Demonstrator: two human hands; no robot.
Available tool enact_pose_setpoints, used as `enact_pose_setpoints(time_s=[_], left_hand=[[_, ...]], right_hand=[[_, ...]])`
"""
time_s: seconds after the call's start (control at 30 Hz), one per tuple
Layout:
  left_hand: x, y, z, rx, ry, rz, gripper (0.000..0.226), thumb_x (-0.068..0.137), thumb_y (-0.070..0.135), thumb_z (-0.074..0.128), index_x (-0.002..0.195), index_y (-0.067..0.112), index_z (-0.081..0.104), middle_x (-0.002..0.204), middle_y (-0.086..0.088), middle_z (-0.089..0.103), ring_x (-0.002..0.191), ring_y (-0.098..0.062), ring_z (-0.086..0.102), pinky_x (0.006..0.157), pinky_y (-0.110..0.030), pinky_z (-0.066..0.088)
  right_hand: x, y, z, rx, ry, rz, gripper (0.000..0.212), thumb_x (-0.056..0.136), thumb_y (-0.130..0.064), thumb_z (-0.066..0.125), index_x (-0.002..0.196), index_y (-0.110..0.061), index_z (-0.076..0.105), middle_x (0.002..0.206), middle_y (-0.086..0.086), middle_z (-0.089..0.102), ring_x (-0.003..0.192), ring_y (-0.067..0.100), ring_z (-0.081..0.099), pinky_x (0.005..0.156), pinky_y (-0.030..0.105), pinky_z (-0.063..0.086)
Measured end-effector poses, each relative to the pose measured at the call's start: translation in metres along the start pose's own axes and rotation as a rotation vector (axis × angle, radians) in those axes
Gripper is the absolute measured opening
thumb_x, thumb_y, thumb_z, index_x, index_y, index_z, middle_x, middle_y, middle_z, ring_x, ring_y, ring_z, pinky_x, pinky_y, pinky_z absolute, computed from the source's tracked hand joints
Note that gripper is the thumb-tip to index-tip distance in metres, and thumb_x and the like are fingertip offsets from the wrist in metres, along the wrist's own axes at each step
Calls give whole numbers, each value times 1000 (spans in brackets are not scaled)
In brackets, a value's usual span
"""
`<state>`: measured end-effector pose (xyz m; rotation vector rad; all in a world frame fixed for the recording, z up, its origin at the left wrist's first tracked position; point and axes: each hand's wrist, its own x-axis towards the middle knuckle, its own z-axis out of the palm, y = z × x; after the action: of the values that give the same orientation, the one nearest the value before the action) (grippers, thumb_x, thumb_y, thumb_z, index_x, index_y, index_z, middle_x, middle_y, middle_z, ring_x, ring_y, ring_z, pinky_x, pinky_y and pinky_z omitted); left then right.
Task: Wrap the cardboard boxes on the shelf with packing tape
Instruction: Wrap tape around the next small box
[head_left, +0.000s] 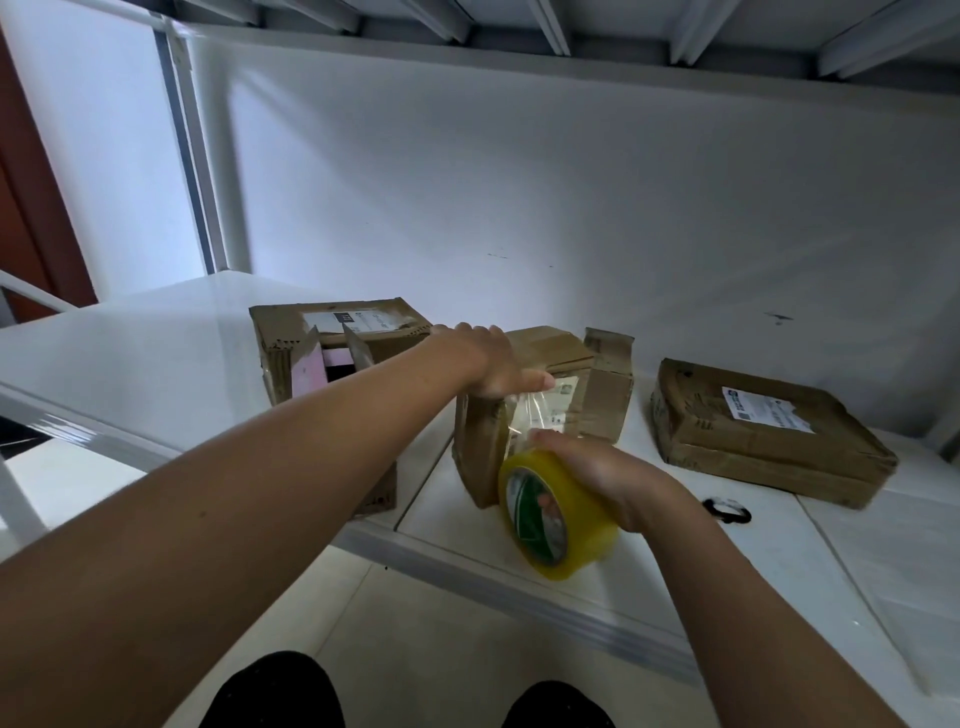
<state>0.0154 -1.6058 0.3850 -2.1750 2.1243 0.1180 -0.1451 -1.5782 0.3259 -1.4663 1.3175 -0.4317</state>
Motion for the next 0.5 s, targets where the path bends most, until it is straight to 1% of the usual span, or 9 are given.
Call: enact_pose_setpoints(time_s=[0.03, 0.07, 0.13, 0.2, 0.23, 0.3, 0.37, 0.43, 0.5], left_hand=[[1, 0, 0, -6, 3, -3, 104, 80, 83, 27, 152, 9, 13, 158, -11, 20, 143, -34, 19, 110, -51, 23], [1, 0, -1, -15, 3, -2, 104, 80, 83, 27, 152, 9, 13, 157, -12, 20, 143, -34, 21, 109, -49, 24], [2, -1, -2, -39, -8, 23, 105, 79, 83, 29, 152, 9, 13, 157, -13, 22, 141, -33, 24, 107, -45, 28], [2, -4, -3, -63, -27, 45, 108, 77, 83, 35, 151, 8, 14, 156, -13, 24, 140, -33, 28, 105, -41, 31], [3, -5, -3, -77, -36, 46, 111, 75, 83, 38, 151, 7, 15, 155, -13, 25, 139, -32, 29, 104, -40, 33], [3, -7, -2, -85, -32, 46, 112, 74, 82, 42, 151, 6, 14, 155, -13, 25, 139, -32, 29, 104, -40, 33], [2, -8, -1, -80, -4, 54, 108, 77, 80, 41, 151, 6, 15, 154, -15, 25, 139, -33, 28, 104, -41, 32], [2, -11, -4, -114, 1, 75, 98, 80, 79, 40, 146, 7, 30, 147, -14, 37, 132, -31, 38, 97, -39, 36], [4, -20, -11, -212, -37, 77, 89, 80, 78, 40, 136, 9, 46, 139, -11, 48, 121, -28, 49, 87, -33, 40]], right_hand=[[1, 2, 0, -1, 4, -8, 21, 91, -53, 50, 93, -33, 52, 70, -4, 67, 52, 10, 66, 41, 17, 47], [2, 2, 1, -7, 7, -15, 21, 92, -54, 49, 93, -33, 51, 69, -6, 65, 49, 8, 65, 39, 16, 46], [3, 0, 0, -29, 6, -23, 22, 93, -52, 48, 104, -34, 46, 78, -7, 61, 55, 9, 65, 41, 18, 45], [5, -3, 2, -1, -12, -14, 28, 93, -50, 50, 113, -32, 44, 83, -4, 59, 55, 11, 67, 42, 19, 47], [5, -3, 2, 3, -23, -5, 33, 92, -51, 51, 117, -32, 44, 86, -3, 59, 61, 12, 68, 45, 22, 49], [6, -2, 3, 1, -42, 9, 43, 89, -56, 52, 125, -35, 41, 95, -3, 59, 83, 19, 64, 60, 29, 51], [5, -1, 4, 38, -63, 13, 38, 87, -57, 54, 117, -38, 41, 98, -2, 60, 90, 22, 61, 67, 32, 50], [0, -1, 1, 90, -98, -4, 38, 81, -57, 60, 110, -36, 47, 100, 0, 64, 92, 23, 64, 72, 34, 53], [-9, -8, -10, 110, -167, -55, 50, 66, -57, 69, 107, -32, 57, 99, 2, 71, 90, 23, 70, 69, 32, 57]])
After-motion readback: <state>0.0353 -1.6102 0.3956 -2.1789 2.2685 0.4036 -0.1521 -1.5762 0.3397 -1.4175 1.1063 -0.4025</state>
